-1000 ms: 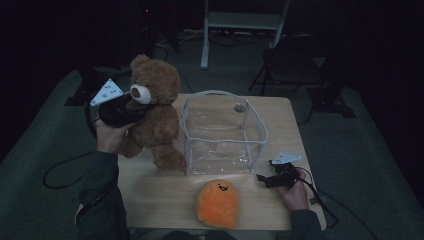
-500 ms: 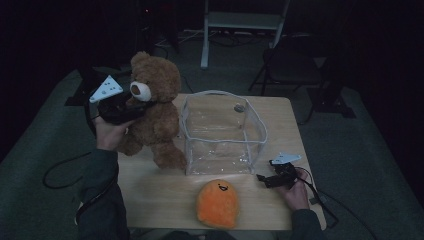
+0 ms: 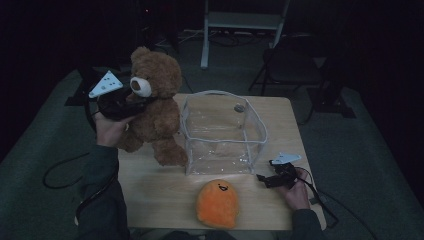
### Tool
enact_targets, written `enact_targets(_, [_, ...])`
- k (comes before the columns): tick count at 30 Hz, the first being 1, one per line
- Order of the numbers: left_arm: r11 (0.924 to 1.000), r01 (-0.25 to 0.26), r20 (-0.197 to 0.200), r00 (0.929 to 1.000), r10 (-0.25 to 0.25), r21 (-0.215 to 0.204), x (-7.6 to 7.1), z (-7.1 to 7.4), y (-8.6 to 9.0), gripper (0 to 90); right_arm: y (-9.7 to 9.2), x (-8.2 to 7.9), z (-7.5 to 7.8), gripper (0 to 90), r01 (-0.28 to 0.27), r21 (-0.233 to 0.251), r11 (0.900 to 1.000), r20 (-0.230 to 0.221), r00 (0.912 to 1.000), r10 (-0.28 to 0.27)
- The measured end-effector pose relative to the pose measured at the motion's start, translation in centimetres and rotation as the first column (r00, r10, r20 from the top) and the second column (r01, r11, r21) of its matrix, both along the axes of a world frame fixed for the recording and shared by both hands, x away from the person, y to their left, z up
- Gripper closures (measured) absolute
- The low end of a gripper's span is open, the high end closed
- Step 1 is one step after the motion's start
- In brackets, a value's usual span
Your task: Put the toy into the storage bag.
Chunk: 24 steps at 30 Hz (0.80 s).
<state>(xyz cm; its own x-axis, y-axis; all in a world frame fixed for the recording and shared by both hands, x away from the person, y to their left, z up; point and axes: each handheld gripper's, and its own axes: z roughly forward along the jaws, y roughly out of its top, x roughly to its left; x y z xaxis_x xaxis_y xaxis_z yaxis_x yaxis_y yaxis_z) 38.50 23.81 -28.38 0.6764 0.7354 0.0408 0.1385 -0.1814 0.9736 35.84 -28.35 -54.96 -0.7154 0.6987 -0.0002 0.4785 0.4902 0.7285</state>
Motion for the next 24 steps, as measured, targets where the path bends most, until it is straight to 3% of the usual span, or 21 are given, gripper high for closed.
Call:
enact_targets(3, [1.0,-0.003,0.001,1.0,0.003,-0.008,0.2,0.2,0.1,47.6,0.0,-0.2,0.1,22.6,-0.022,0.011,0.9997,0.009,0.9997,0.022])
enact_targets(7, [0.9997,-0.004,0.0,1.0,0.004,-0.023,0.3,0.3,0.3,47.6,0.0,-0.2,0.1,22.7,-0.02,0.014,0.9997,0.009,0.9998,0.02])
enact_targets(24, [0.9999,0.001,0.023,0.9997,-0.001,-0.017,0.4,1.8,0.1,47.6,0.0,-0.1,0.1,20.6,0.003,0.011,0.9999,0.005,1.0,-0.003])
